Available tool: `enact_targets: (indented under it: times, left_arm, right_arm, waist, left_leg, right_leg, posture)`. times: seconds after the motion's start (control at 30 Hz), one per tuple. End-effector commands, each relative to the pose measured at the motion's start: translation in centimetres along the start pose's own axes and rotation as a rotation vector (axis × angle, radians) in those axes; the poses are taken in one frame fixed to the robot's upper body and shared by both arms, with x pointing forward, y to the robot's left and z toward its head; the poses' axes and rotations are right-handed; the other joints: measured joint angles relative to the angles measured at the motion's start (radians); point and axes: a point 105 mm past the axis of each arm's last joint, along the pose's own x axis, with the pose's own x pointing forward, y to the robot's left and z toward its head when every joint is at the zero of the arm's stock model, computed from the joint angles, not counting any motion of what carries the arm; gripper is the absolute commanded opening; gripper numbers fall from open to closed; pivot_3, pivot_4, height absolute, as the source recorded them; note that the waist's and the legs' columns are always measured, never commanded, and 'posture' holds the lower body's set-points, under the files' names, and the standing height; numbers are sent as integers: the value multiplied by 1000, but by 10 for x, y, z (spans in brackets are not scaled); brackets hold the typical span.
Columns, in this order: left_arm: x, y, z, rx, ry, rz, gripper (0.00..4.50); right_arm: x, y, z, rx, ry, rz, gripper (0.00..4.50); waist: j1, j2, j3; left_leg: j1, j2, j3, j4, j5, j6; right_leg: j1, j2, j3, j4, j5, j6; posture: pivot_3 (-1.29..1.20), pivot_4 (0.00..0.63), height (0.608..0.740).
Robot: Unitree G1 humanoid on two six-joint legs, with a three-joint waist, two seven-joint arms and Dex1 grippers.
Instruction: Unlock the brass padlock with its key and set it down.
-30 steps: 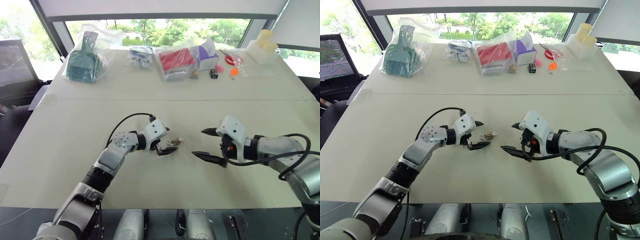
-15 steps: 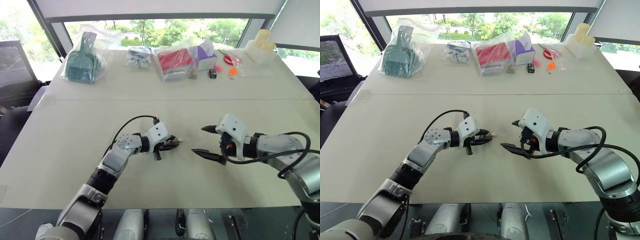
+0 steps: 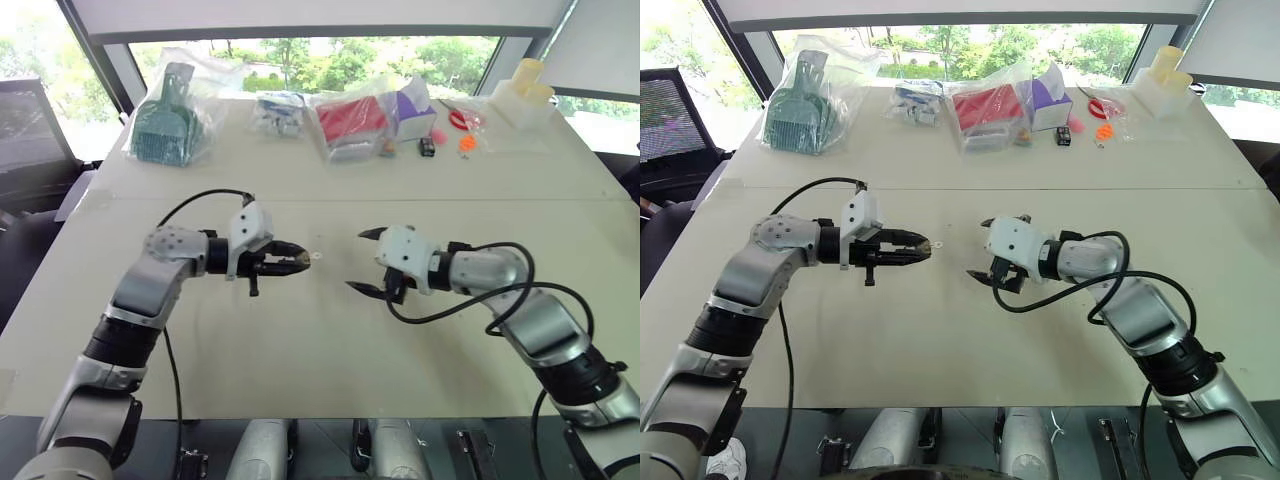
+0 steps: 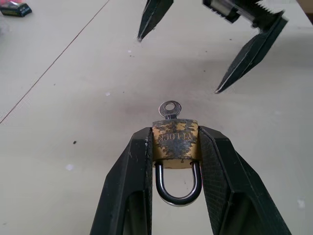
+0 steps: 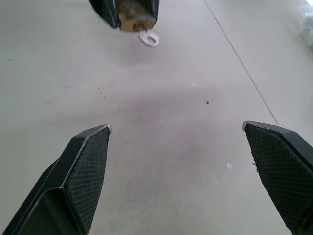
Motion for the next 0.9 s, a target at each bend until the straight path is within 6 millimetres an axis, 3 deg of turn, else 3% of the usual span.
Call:
enact_targets:
  times: [0.03, 0.23, 0.6, 0.7, 0.9]
  left_arm:
    - [-12, 11, 24, 63, -36, 8, 760]
    - [-10, 16, 28, 80, -30, 8, 760]
    - [-5, 19, 18, 111, 15, -8, 760]
    - [-4, 20, 16, 112, 15, -8, 760]
    - [-3, 22, 15, 113, 14, -5, 760]
  right_arm:
    - [12, -6, 18, -156, -61, -24, 4500]
    - [28, -18, 37, -286, -131, -93, 4500]
    - [32, -22, 49, -390, -169, -139, 4500]
    - [33, -19, 52, -399, -180, -137, 3609]
    - [37, -14, 58, -412, -199, -137, 429]
  waist:
    - [-2, 0, 0]
    - [-15, 0, 0]
    - [-27, 0, 0]
    - [-27, 0, 0]
    - [-26, 0, 0]
  left_leg:
    - [0, 0, 0, 0, 0, 0]
    - [0, 0, 0, 0, 0, -1]
    - [0, 0, 0, 0, 0, -1]
    - [0, 1, 0, 0, 0, -1]
    - [0, 0, 0, 0, 0, -1]
  right_leg:
    - [0, 0, 0, 0, 0, 0]
    - [-1, 1, 0, 2, 0, 0]
    - [-1, 1, 0, 2, 0, 0]
    - [-1, 1, 0, 2, 0, 0]
    - [-1, 1, 0, 2, 0, 0]
  posture:
    - [0, 150, 740]
    - [0, 150, 740]
    - [0, 150, 740]
    - [0, 150, 740]
    - [0, 150, 740]
